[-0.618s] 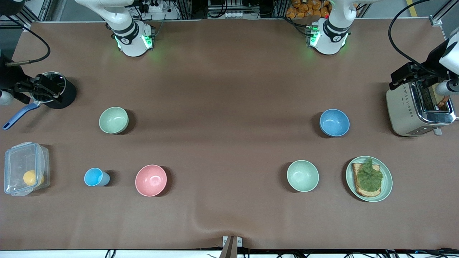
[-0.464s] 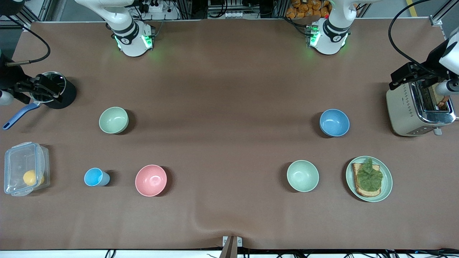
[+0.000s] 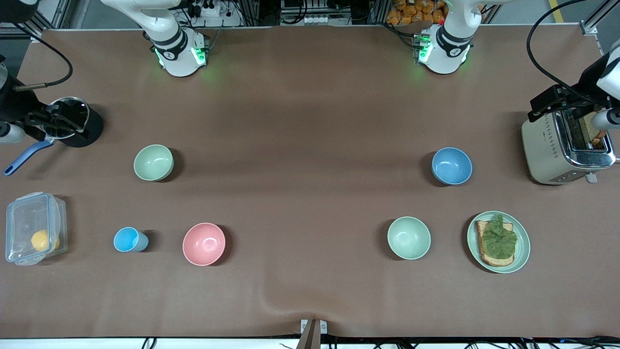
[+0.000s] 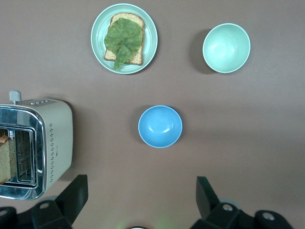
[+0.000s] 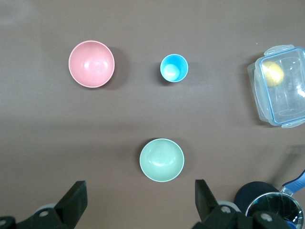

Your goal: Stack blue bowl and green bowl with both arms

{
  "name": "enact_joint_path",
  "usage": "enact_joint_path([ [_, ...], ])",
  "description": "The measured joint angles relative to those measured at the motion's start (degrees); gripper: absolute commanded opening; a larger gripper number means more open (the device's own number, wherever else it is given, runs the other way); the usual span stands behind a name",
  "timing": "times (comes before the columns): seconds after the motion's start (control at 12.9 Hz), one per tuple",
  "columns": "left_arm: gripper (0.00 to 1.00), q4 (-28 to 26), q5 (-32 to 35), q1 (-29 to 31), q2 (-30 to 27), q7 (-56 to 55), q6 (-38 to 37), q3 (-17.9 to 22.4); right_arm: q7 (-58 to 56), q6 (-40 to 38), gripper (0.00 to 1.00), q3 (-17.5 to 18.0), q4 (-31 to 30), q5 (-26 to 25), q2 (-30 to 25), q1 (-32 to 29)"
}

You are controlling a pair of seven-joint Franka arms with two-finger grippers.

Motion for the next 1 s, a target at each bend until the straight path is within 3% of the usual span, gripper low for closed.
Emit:
enact_joint_path([
  [0.23, 1.0, -1.55, 0.0, 0.03, 5.03, 0.05, 1.01, 0.13, 0.01, 0.76, 1.0, -0.06, -2.83, 0.0, 0.2, 0.0],
  [0.39, 1.0, -3.87, 0.0, 0.03, 9.15, 0.05, 4.98, 0.12, 0.01, 5.29, 1.0, -0.06, -7.8, 0.0, 0.01, 0.0],
  [1.0, 1.0, -27.35, 0.25, 0.23, 10.55, -1.56, 26.88, 0.18, -1.65, 23.04, 1.0, -0.03, -32.32, -0.02, -2.15, 0.06],
])
